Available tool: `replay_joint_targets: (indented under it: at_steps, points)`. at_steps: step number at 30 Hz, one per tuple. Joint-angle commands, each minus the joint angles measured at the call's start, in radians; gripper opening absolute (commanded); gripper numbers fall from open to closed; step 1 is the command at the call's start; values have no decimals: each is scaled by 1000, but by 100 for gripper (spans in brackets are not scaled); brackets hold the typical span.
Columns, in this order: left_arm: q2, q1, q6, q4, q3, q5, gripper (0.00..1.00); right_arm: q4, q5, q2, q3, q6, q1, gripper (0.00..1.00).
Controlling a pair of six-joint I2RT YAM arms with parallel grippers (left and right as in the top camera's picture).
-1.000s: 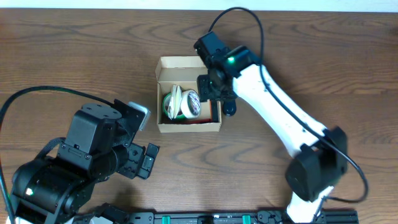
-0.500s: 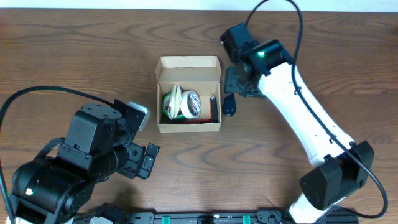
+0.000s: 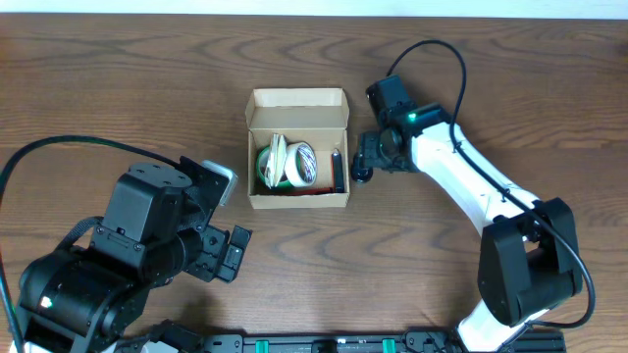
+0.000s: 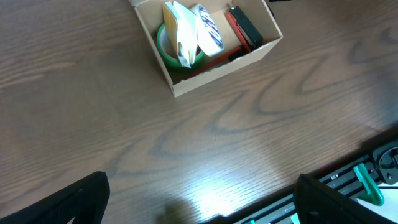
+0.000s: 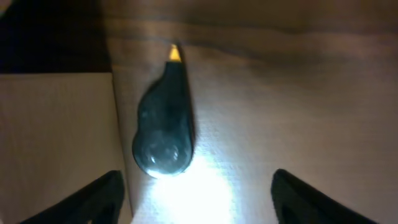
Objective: Pack container
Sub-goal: 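Move the right gripper to the black tape dispenser beside the box, then grasp the black tape dispenser with the right gripper and lift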
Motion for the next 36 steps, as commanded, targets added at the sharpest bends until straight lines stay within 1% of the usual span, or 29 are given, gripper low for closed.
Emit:
replay_joint_targets:
  at_steps: [1,5,8,28,36]
  points:
    - [-1,2,-6,-3,10,-7,95,50,-13,-1,-35,-40,19,87]
    - [-1,2,-6,-3,10,-7,95,92,-20,7,-58,-44,20,94]
    - [-1,2,-6,-3,10,-7,95,112,-20,21,-62,-56,21,96]
    - [-1,2,-6,-3,10,-7,95,188,-12,132,-63,-97,25,96]
    - [-1,2,-6,-3,10,-7,95,174,39,163,-63,-95,26,92]
